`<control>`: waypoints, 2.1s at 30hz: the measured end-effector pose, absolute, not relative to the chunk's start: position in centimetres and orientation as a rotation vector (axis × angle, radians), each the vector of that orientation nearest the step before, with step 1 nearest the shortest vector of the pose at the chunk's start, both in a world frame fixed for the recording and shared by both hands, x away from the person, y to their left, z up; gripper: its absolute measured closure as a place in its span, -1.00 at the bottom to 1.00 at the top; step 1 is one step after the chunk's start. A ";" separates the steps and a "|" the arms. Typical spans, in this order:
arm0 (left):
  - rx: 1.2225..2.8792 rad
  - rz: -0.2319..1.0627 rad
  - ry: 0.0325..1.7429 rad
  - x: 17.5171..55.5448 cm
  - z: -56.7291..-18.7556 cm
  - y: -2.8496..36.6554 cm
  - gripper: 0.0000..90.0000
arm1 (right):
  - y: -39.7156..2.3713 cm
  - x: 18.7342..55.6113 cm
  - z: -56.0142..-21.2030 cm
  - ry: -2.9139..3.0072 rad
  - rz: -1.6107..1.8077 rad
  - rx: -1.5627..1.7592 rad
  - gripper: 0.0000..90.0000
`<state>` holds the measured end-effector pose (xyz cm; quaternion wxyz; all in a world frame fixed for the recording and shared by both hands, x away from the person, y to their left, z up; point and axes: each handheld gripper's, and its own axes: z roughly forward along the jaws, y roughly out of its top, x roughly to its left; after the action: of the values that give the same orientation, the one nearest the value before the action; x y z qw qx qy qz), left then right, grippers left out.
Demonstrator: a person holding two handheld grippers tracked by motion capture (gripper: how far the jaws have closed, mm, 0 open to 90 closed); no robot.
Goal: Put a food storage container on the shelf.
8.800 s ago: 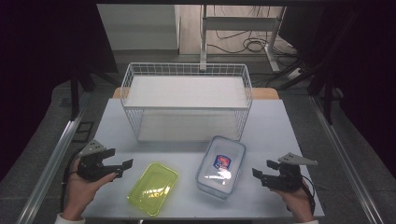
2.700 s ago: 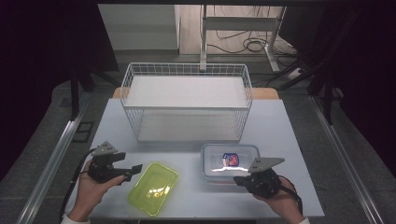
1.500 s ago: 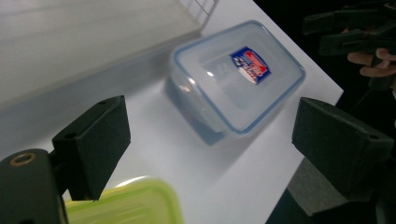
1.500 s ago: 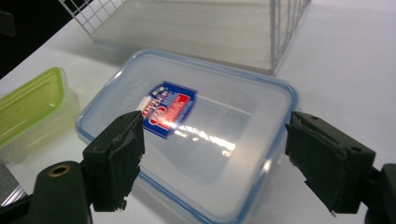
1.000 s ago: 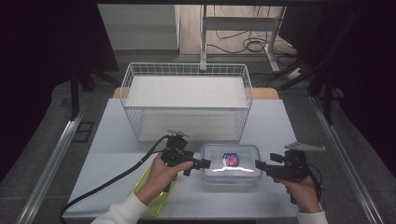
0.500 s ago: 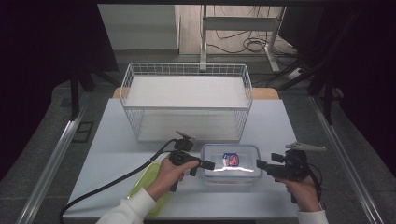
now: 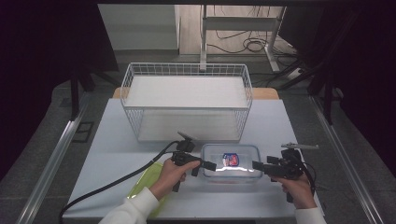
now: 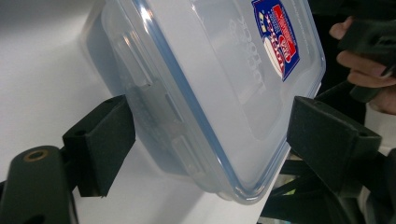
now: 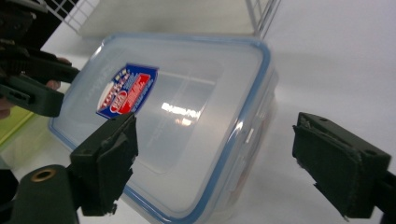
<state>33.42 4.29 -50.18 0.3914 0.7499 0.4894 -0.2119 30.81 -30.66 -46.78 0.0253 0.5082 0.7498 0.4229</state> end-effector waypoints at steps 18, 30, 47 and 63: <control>1.916 -0.501 1.262 33.3 -50.2 4.2 -0.45 | -30.1 32.4 -49.3 2.426 1.394 1.753 -0.54; 1.965 -0.412 1.205 32.0 -49.0 4.4 -0.26 | -31.3 31.4 -48.8 2.412 1.462 1.743 -0.23; 1.979 -0.333 1.121 30.6 -48.5 5.0 -0.03 | -32.7 30.2 -48.7 2.412 1.589 1.673 0.03; 1.962 -0.317 1.079 30.1 -48.6 5.5 0.05 | -33.4 30.0 -49.0 2.419 1.670 1.650 0.15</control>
<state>30.10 5.50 -48.64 0.4260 0.7849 0.4317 -0.1267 29.98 -33.42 -48.97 -0.1143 0.4863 0.7130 0.4921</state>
